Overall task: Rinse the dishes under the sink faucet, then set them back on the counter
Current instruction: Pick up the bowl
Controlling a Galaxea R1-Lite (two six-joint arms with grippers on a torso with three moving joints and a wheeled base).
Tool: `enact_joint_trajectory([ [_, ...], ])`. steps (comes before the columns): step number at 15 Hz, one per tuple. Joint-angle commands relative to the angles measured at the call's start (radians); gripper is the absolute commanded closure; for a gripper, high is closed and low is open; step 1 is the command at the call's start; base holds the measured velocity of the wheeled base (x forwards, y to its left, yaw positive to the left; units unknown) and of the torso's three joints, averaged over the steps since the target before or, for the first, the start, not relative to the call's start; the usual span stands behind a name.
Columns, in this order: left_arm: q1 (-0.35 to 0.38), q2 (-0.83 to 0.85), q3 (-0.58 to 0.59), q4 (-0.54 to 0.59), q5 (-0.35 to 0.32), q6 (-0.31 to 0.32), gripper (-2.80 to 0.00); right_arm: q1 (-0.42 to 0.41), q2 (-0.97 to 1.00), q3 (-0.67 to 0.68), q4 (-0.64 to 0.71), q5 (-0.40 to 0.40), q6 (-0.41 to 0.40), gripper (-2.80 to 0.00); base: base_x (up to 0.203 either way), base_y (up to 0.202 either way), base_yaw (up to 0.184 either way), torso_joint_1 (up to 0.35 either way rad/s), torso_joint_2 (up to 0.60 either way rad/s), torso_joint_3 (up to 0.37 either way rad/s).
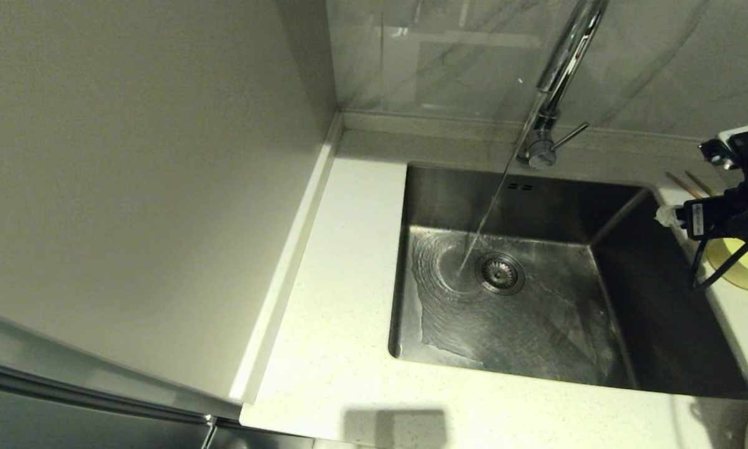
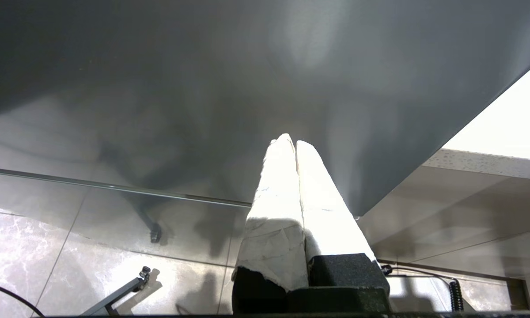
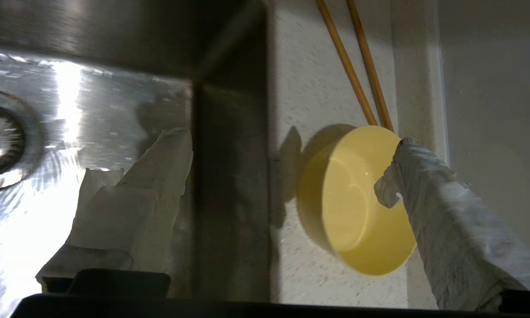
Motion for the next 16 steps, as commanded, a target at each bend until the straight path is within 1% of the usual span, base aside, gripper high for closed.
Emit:
enact_joint_trajectory([
  [1,0.000,-0.002,0.000,0.000,0.000,-0.001,0.00,-0.033,0.076,-0.047,0.001,-0.006,-0.003,-2.80,0.000,0.000,0.000,0.000,0.00,0.000],
  [3,0.000,-0.002,0.000,0.000,0.000,-0.001,0.00,-0.064,0.083,-0.074,0.012,-0.009,-0.003,-2.80,0.000,0.000,0.000,0.000,0.00,0.000],
  [6,0.000,-0.002,0.000,0.000,0.000,-0.001,0.00,-0.098,0.084,-0.081,0.028,-0.025,-0.005,-2.80,0.000,0.000,0.000,0.000,0.00,0.000],
  [8,0.000,-0.002,0.000,0.000,0.000,-0.001,0.00,-0.123,0.089,-0.081,0.075,-0.028,-0.005,-2.80,0.000,0.000,0.000,0.000,0.00,0.000],
  [16,0.000,-0.002,0.000,0.000,0.000,-0.001,0.00,-0.154,0.147,-0.050,0.095,-0.024,0.012,-2.80,0.000,0.000,0.000,0.000,0.00,0.000],
])
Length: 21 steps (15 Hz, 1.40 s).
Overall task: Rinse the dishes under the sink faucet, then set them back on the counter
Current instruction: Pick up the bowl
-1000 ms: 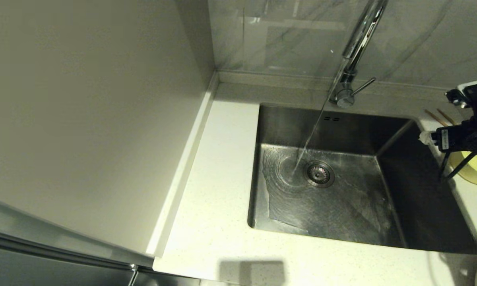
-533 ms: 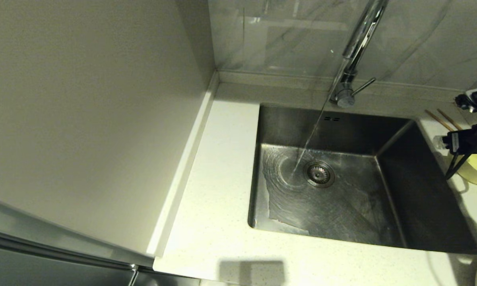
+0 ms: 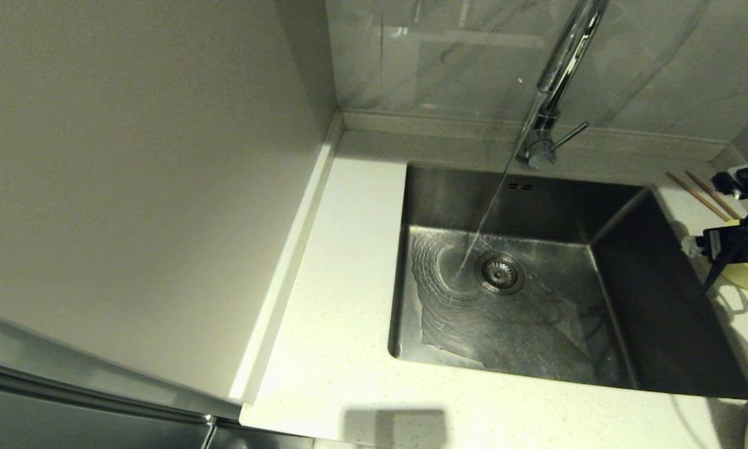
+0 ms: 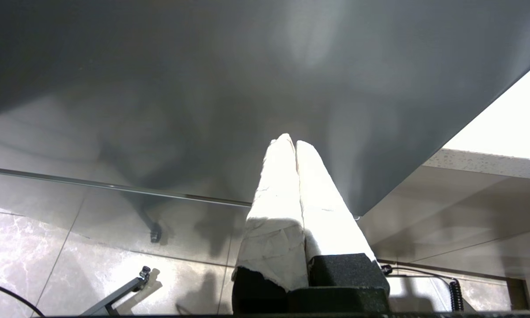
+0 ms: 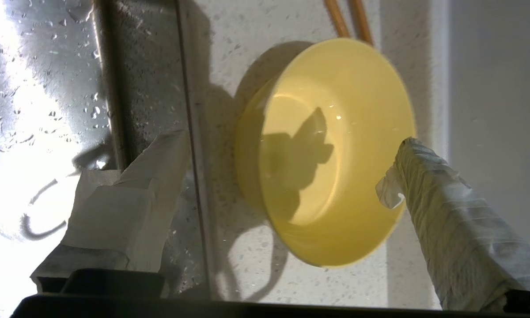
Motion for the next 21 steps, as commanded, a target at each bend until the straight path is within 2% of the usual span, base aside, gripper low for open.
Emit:
enact_joint_trajectory([
  [1,0.000,-0.002,0.000,-0.001,0.000,-0.001,0.00,-0.008,0.018,0.009,-0.001,-0.002,0.009,-2.80,0.000,0.000,0.000,0.000,0.00,0.000],
  [3,0.000,-0.002,0.000,-0.001,0.000,-0.001,0.00,-0.008,0.024,0.012,0.006,-0.002,0.010,-2.80,0.000,0.000,0.000,0.000,0.00,0.000],
  [4,0.000,-0.002,0.000,-0.001,0.000,-0.001,0.00,-0.008,0.024,0.010,0.011,-0.002,0.011,0.00,0.000,0.000,0.000,0.000,0.00,0.000],
  [17,0.000,-0.002,0.000,-0.001,0.000,-0.001,0.00,-0.008,-0.012,0.038,0.012,0.007,0.015,0.00,0.000,0.000,0.000,0.000,0.00,0.000],
  [18,0.000,-0.002,0.000,-0.001,0.000,-0.001,0.00,-0.008,-0.033,0.050,0.011,0.018,0.015,0.00,0.000,0.000,0.000,0.000,0.00,0.000],
  [21,0.000,-0.002,0.000,-0.001,0.000,-0.001,0.00,-0.005,-0.137,0.135,0.007,0.123,0.007,0.00,0.000,0.000,0.000,0.000,0.00,0.000],
])
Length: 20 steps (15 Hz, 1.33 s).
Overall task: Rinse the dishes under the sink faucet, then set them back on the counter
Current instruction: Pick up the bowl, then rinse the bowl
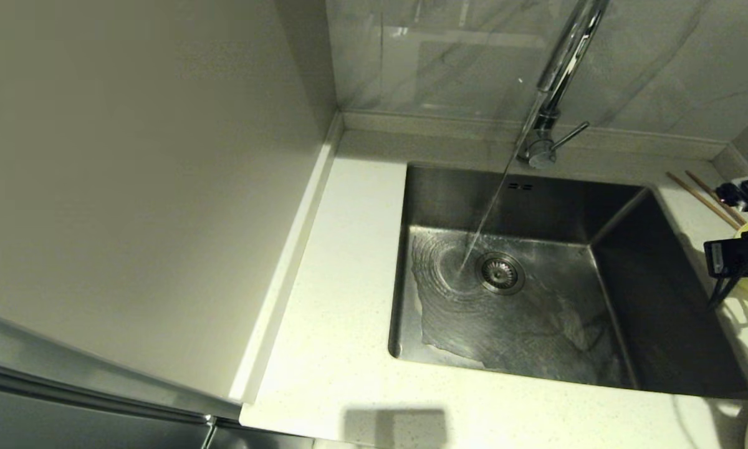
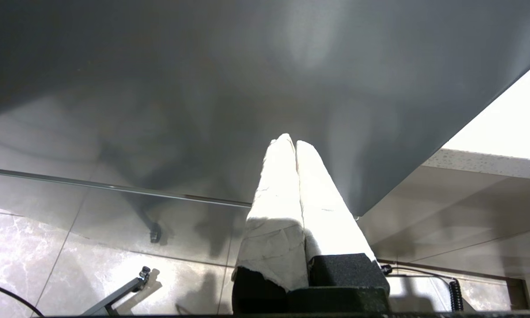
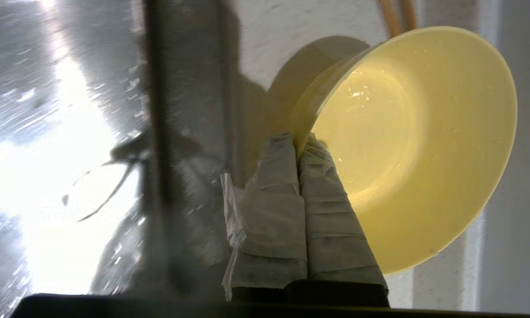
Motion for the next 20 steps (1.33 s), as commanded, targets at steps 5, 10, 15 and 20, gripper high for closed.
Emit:
enact_joint_trajectory([
  [5,0.000,-0.002,0.000,0.000,0.000,-0.001,0.00,0.155,-0.262,0.203,-0.004,0.235,-0.115,0.00,0.000,0.000,0.000,0.000,0.00,0.000],
  [10,0.000,-0.002,0.000,0.000,0.000,-0.001,0.00,0.384,-0.317,0.203,0.004,0.520,-0.010,0.00,0.000,0.000,0.000,0.000,0.00,0.000],
  [15,0.000,-0.002,0.000,0.000,0.000,-0.001,0.00,0.508,-0.295,0.130,-0.003,0.549,0.202,0.00,0.000,0.000,0.000,0.000,0.00,0.000],
  [20,0.000,-0.002,0.000,0.000,0.000,-0.001,0.00,0.516,-0.217,-0.001,-0.020,0.550,0.562,0.00,0.000,0.000,0.000,0.000,0.00,0.000],
])
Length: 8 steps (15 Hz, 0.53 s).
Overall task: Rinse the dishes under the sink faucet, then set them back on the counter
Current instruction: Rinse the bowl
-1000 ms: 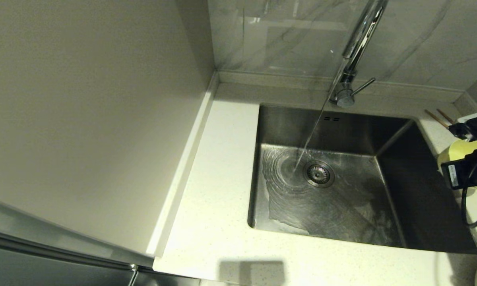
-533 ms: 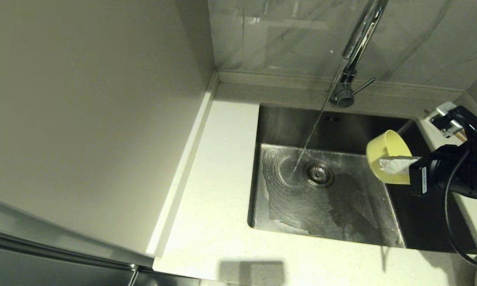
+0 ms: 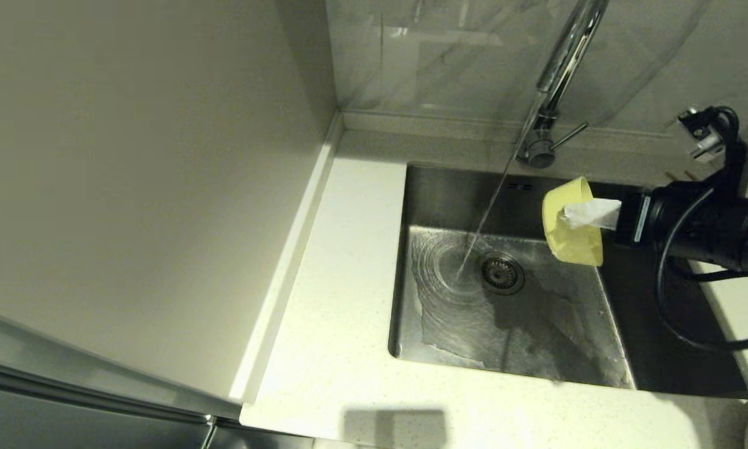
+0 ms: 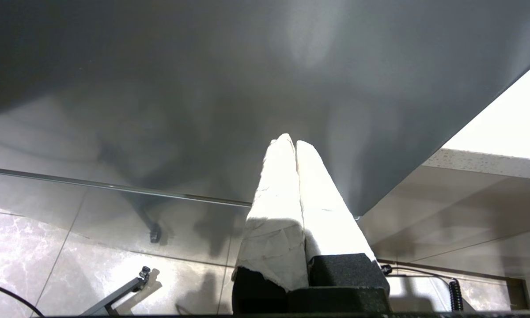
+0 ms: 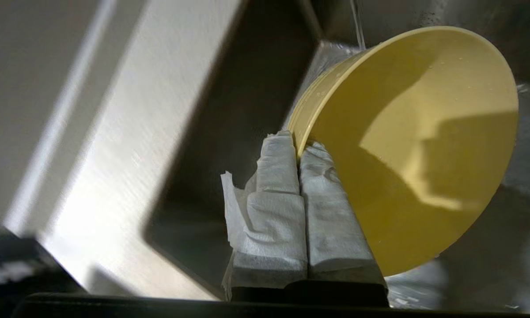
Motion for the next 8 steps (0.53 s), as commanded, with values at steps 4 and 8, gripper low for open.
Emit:
enact_joint_trajectory([
  [4,0.000,-0.002,0.000,0.000,0.000,-0.001,0.00,0.002,0.080,-0.068,-0.102,0.002,0.213,0.00,0.000,0.000,0.000,0.000,0.00,0.000],
  [8,0.000,-0.002,0.000,0.000,0.000,-0.001,0.00,-0.003,0.121,-0.174,-0.126,-0.001,0.354,0.00,0.000,0.000,0.000,0.000,0.00,0.000],
])
